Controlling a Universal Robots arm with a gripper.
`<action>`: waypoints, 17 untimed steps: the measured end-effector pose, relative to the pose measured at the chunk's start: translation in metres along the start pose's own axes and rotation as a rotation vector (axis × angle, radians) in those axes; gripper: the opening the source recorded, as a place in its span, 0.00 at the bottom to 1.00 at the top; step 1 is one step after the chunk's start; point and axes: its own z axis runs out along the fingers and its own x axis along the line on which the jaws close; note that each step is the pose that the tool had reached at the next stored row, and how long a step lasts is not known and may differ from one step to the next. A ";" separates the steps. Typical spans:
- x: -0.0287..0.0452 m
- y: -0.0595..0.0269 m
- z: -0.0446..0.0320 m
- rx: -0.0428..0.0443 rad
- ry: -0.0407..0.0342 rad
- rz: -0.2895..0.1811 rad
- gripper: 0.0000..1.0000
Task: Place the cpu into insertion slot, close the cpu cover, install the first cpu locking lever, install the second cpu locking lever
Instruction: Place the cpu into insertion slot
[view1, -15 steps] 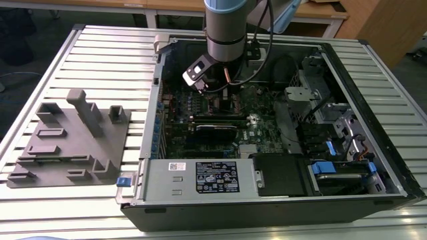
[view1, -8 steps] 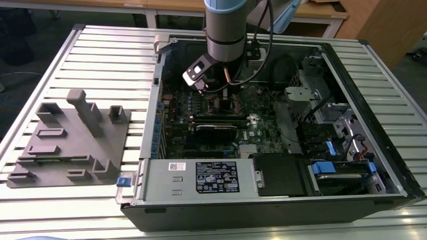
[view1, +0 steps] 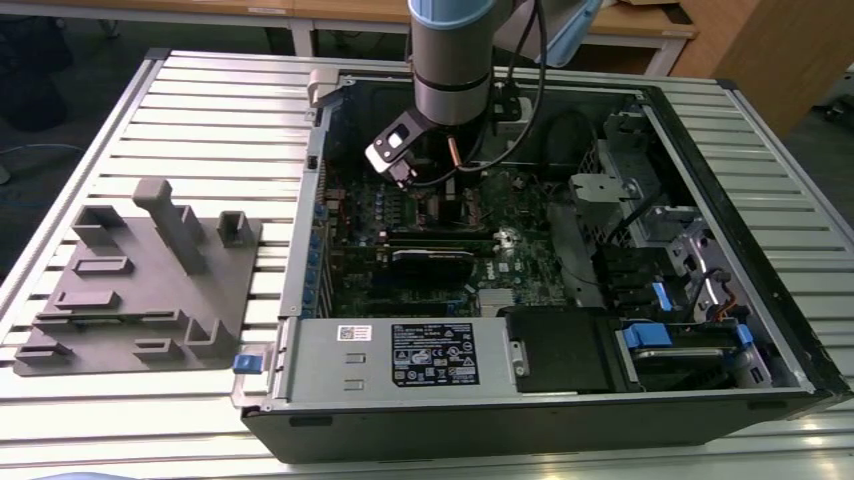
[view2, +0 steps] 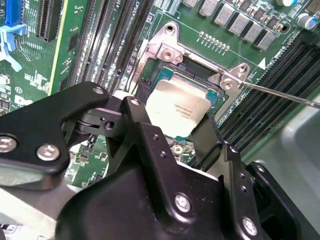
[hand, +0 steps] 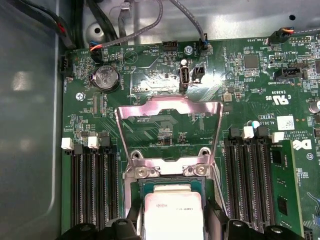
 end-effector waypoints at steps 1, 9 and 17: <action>-0.0001 0.0000 -0.0003 0.0004 -0.0006 0.000 0.60; 0.0003 0.0011 -0.0112 0.0002 -0.0006 0.000 0.60; 0.0000 0.0004 -0.0052 0.0001 -0.0042 0.000 0.60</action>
